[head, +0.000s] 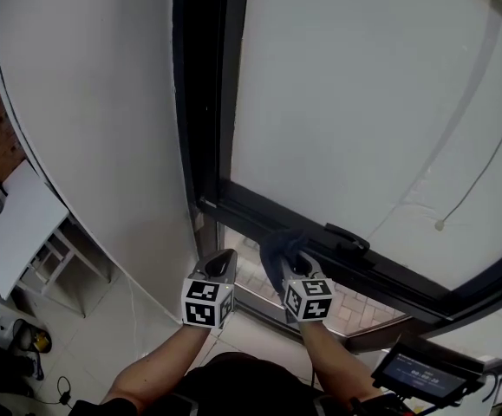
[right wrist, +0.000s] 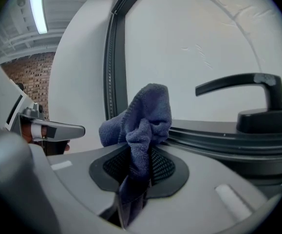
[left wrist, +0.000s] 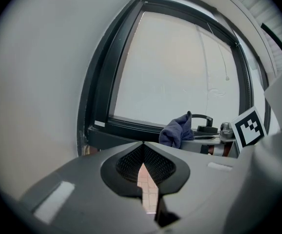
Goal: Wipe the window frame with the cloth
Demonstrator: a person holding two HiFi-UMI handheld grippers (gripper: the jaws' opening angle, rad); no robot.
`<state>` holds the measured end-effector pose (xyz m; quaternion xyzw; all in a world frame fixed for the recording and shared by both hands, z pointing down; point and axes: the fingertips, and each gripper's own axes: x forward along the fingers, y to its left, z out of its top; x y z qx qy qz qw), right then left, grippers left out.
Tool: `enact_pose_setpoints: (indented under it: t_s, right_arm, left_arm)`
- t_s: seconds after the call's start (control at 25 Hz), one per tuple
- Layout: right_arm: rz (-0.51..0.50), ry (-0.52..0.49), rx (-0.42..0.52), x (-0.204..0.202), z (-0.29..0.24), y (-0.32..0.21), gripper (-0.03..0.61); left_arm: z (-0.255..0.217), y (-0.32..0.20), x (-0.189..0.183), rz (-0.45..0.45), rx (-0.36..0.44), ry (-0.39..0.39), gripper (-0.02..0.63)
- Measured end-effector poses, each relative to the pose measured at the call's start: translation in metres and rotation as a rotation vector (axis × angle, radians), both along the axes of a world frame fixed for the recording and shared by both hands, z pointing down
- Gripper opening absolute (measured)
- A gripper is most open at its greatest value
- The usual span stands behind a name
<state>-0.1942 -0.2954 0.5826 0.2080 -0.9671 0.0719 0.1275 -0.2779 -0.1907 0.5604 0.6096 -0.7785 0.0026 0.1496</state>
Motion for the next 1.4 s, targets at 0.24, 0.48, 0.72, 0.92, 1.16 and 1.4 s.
enact_pose_setpoints:
  t_s: [0.24, 0.48, 0.72, 0.92, 1.16, 1.4]
  right_arm:
    - [-0.009, -0.007, -0.006, -0.031, 0.002, 0.008, 0.084]
    - [-0.016, -0.008, -0.015, -0.058, 0.003, 0.015, 0.084]
    - [-0.051, 0.000, -0.026, -0.089, 0.003, 0.024, 0.084]
    - [-0.080, -0.015, -0.059, -0.111, 0.002, 0.032, 0.084]
    - [-0.113, -0.002, -0.062, -0.138, 0.003, 0.040, 0.084]
    - [-0.122, 0.007, -0.077, -0.162, 0.004, 0.043, 0.084]
  left_arm:
    - [0.003, 0.019, -0.026, -0.029, -0.003, -0.001, 0.000]
    - [-0.002, 0.033, -0.056, -0.060, 0.004, -0.014, 0.000]
    - [-0.008, 0.044, -0.076, -0.090, 0.010, -0.019, 0.000]
    - [-0.007, 0.050, -0.088, -0.121, 0.004, -0.012, 0.000]
    - [-0.007, 0.048, -0.104, -0.154, -0.018, -0.018, 0.000]
    - [-0.009, 0.036, -0.120, -0.183, -0.028, -0.019, 0.000]
